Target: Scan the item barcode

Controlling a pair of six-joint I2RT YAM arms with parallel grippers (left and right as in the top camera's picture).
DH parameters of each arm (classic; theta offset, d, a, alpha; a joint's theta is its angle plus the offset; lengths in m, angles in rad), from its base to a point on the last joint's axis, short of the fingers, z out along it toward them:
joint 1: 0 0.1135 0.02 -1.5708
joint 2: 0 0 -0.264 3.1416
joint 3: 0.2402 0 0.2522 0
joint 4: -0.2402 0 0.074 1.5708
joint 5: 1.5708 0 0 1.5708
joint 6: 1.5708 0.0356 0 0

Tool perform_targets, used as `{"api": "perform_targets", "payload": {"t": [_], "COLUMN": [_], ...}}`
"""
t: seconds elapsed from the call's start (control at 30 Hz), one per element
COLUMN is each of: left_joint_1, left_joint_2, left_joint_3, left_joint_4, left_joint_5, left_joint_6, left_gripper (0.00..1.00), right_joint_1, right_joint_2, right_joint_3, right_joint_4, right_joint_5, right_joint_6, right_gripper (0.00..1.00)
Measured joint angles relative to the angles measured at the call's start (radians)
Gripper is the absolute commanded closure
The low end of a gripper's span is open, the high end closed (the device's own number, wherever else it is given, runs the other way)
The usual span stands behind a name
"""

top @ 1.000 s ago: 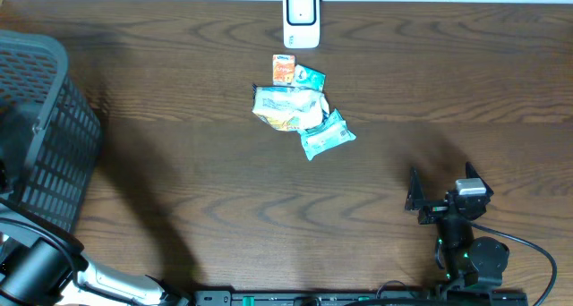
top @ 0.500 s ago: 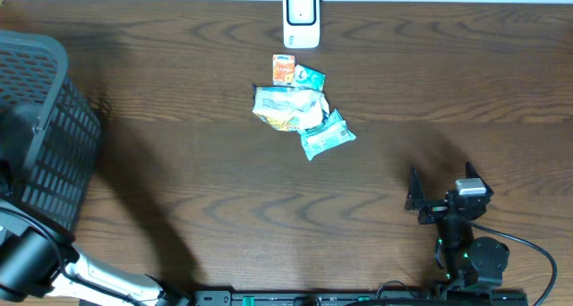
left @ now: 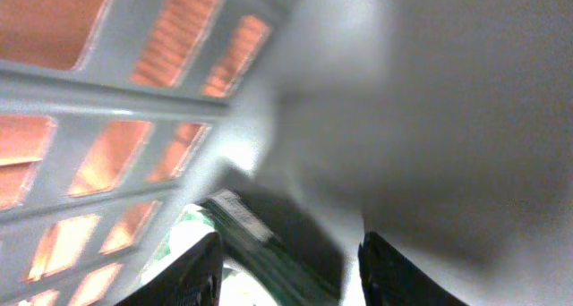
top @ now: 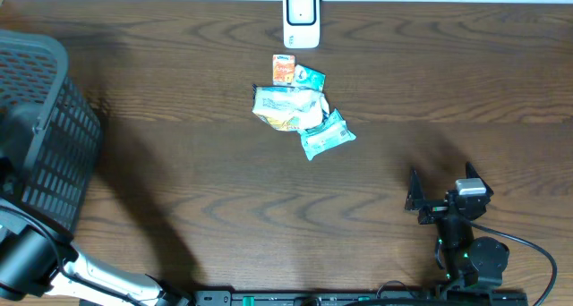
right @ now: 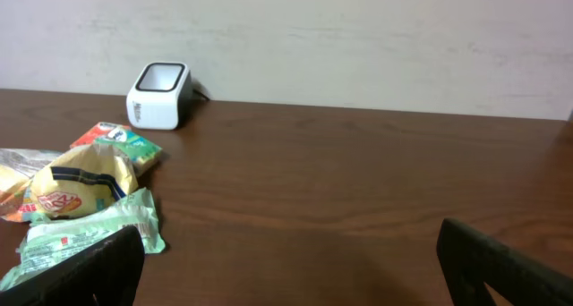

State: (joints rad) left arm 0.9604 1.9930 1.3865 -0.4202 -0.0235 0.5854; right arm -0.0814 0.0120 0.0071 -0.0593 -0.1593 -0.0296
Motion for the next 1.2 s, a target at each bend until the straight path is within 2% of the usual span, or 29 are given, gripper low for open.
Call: {"api": "perform_targets", "payload": {"t": [0.2,0.4,0.7,0.87,1.0,1.2], "left_joint_1": [0.000,0.000,-0.001,0.000,0.001,0.023], "left_joint_2": [-0.009,-0.009,-0.015,-0.074,-0.128,-0.103], "left_joint_3": [0.000,0.000,0.000,0.000,0.000,0.000], "left_joint_4": [-0.019,-0.018,0.017,0.032,0.003,-0.072], "left_joint_5": [0.037,0.045,-0.061,-0.081,-0.088,-0.138], "left_joint_6": [-0.064,-0.162,-0.303,-0.428,-0.539,-0.691], "left_gripper": [0.47,0.48,0.51,0.45,0.36,0.29], "right_joint_1": [0.000,0.000,0.000,0.000,0.000,0.000], "right_joint_2": [0.000,0.000,0.000,0.000,0.000,0.000], "right_joint_3": [0.000,0.000,0.000,0.000,0.000,0.000], "right_joint_4": [0.000,0.000,0.000,0.000,0.000,0.000], "right_joint_5": [0.000,0.000,0.000,0.000,0.000,0.000], "right_joint_6": [0.000,0.000,0.000,0.000,0.000,0.000], "right_gripper": [0.01,0.01,0.01,0.01,0.01,0.01]}}
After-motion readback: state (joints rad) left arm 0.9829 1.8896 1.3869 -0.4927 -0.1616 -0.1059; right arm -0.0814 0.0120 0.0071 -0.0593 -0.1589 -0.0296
